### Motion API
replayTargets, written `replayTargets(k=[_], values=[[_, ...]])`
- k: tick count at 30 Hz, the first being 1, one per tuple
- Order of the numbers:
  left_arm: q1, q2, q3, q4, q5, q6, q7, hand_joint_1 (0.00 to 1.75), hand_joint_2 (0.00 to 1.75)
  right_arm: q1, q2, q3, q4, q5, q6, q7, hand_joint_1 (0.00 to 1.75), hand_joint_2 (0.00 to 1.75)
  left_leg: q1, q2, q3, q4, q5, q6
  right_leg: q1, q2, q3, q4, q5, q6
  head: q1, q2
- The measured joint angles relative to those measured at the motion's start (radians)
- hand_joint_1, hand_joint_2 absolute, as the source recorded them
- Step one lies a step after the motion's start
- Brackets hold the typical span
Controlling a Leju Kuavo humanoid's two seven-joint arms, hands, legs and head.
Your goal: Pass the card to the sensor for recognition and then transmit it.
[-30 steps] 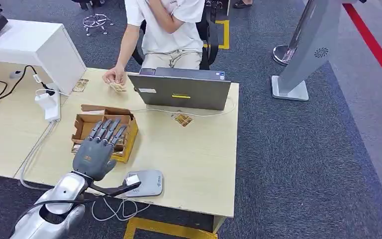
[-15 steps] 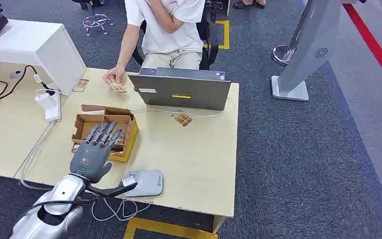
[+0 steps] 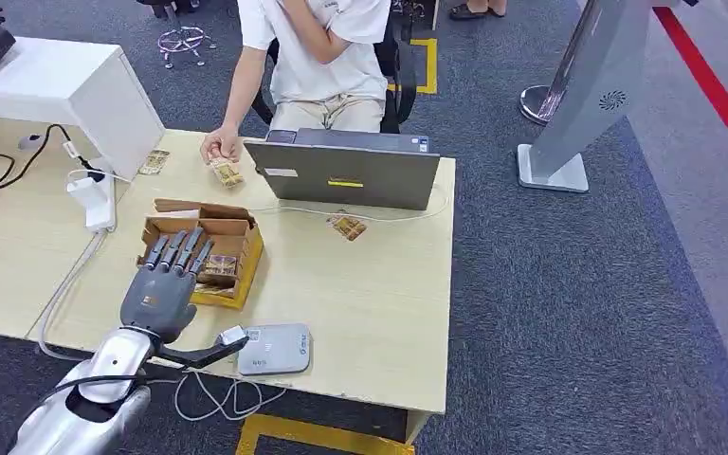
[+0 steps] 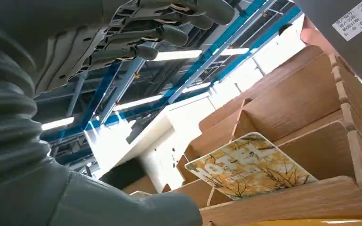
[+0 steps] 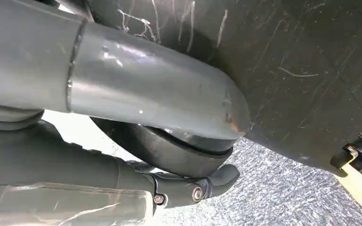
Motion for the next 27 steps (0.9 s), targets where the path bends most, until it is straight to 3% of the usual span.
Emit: replayTargets(k=[22, 23, 27], values=[[-0.022, -0.034, 0.0, 0.08, 0.006, -0.002, -0.018, 0.0, 1.75, 0.0, 0.0, 0.0, 0.0, 0.003, 0.0, 0.003, 0.0, 0.0, 0.0, 0.0, 0.0, 0.0, 0.0, 0.0, 0.0, 0.0, 0.0, 0.0, 0.0, 0.0, 0.0, 0.0], [-0.024, -0.034, 0.0, 0.083, 0.006, -0.003, -0.019, 1.75, 1.75, 0.0, 0.0, 0.0, 0.0, 0.003, 0.0, 0.003, 0.0, 0.0, 0.0, 0.0, 0.0, 0.0, 0.0, 0.0, 0.0, 0.0, 0.0, 0.0, 0.0, 0.0, 0.0, 0.0], [-0.029, -0.035, 0.0, 0.09, 0.01, -0.005, -0.027, 1.75, 1.75, 0.0, 0.0, 0.0, 0.0, 0.004, 0.0, 0.003, 0.0, 0.0, 0.0, 0.0, 0.0, 0.0, 0.0, 0.0, 0.0, 0.0, 0.0, 0.0, 0.0, 0.0, 0.0, 0.0]])
